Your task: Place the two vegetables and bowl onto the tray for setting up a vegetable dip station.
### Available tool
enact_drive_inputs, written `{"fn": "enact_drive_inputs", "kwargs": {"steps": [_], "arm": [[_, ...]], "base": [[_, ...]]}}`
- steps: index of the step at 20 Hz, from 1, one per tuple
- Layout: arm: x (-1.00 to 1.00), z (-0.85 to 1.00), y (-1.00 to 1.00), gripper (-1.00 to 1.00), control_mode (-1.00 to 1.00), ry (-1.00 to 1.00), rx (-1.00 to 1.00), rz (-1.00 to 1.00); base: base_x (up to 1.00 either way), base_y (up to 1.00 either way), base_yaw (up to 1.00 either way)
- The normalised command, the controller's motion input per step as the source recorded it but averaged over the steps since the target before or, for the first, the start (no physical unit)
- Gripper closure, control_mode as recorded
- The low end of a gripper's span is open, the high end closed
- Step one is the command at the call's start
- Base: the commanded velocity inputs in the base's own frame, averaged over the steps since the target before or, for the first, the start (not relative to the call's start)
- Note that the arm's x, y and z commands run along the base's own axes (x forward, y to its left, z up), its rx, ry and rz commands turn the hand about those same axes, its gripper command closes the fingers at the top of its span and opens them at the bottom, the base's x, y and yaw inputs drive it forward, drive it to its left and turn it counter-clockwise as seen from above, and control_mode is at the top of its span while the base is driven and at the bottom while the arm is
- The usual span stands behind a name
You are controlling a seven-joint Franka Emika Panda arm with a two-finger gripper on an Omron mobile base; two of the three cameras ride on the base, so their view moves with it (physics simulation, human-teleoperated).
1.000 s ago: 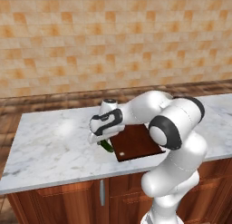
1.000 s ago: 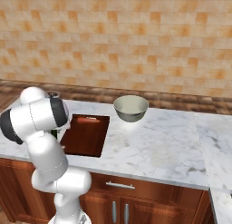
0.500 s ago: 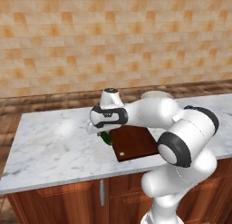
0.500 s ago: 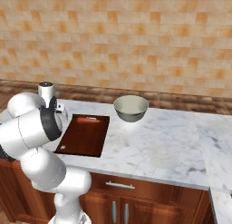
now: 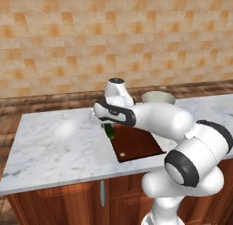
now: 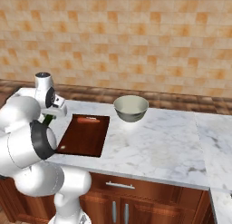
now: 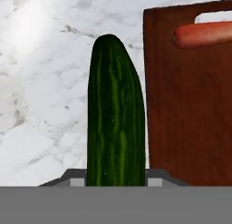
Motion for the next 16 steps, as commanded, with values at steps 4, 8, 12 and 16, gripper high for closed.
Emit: {"fn": "enact_drive_inputs", "kwargs": {"steps": [4, 8, 12, 16], "arm": [[0.0, 0.39, -0.3, 1.0, -1.0, 0.01, 0.03, -0.39], [0.0, 0.08, -0.47, 1.0, -1.0, 0.0, 0.01, -0.43], [0.04, 0.0, -0.44, 1.0, -1.0, 0.0, 0.0, -0.5], [0.07, 0.0, -0.4, 1.0, -1.0, 0.0, 0.05, -0.52]], "base": [[0.0, 0.0, 0.0], [0.0, 0.0, 0.0], [0.0, 0.0, 0.0], [0.0, 0.0, 0.0]]}}
